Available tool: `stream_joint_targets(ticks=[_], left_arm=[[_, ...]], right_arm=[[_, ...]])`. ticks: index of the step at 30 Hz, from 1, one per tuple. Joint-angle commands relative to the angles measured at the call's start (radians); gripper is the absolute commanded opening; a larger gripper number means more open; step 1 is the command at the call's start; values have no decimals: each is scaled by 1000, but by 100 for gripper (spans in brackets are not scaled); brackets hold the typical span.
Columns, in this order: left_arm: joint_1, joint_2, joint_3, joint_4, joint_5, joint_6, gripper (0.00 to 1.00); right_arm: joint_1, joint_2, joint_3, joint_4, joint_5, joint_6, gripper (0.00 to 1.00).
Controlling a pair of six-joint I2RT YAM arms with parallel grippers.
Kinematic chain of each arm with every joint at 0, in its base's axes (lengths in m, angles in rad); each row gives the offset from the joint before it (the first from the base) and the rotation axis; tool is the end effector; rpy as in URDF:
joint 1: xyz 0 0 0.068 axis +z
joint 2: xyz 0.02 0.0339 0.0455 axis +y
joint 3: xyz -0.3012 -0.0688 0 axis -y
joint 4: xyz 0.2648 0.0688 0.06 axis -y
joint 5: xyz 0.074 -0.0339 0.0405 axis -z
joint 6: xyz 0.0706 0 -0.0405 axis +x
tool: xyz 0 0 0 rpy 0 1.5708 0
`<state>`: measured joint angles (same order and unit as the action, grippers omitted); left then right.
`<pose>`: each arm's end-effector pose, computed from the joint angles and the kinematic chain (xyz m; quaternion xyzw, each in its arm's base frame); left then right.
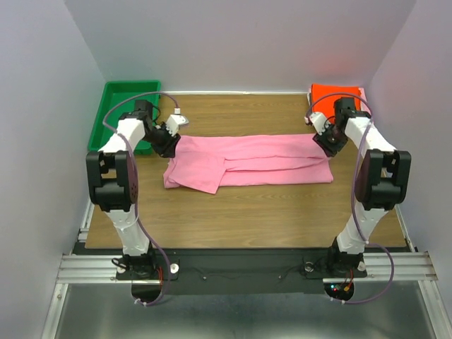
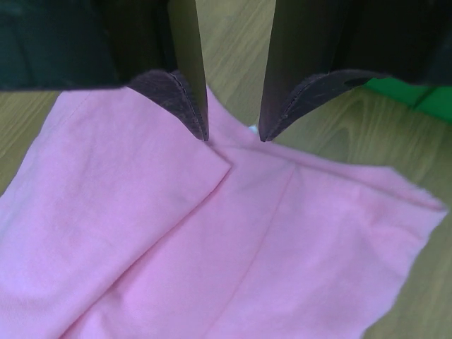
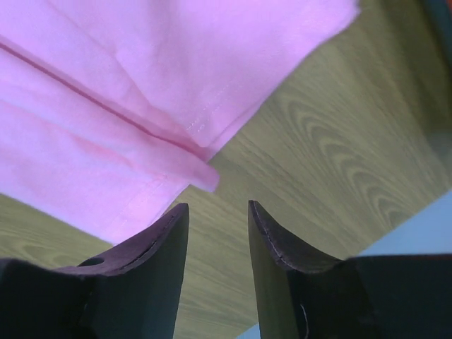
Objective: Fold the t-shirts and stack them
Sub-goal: Fold the tshirt
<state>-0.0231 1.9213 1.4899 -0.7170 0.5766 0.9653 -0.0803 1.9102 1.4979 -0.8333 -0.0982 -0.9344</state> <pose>0.4426 -0.0487 0.2187 0.4971 0.7970 -0.1565 0.3053 0.4322 -0.0278 0.2097 -0.4155 0.8938 -0.0362 0.1649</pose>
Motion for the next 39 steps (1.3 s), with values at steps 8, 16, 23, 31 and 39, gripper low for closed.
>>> stream_joint_targets(ticks=[8, 16, 23, 31, 39], left_arm=[[140, -266, -292, 45, 91, -94, 47], [149, -318, -488, 111, 98, -73, 51], [147, -274, -485, 128, 137, -62, 56], [147, -242, -477, 131, 129, -43, 39], [146, -316, -520, -5, 42, 78, 0]], right_arm=[[-25, -131, -172, -24, -115, 268, 45], [-76, -106, -234, 14, -161, 385, 44], [-88, -66, -255, 34, -156, 402, 44], [-92, -14, -265, 51, -143, 417, 35], [-93, -85, -309, 42, -58, 370, 1]])
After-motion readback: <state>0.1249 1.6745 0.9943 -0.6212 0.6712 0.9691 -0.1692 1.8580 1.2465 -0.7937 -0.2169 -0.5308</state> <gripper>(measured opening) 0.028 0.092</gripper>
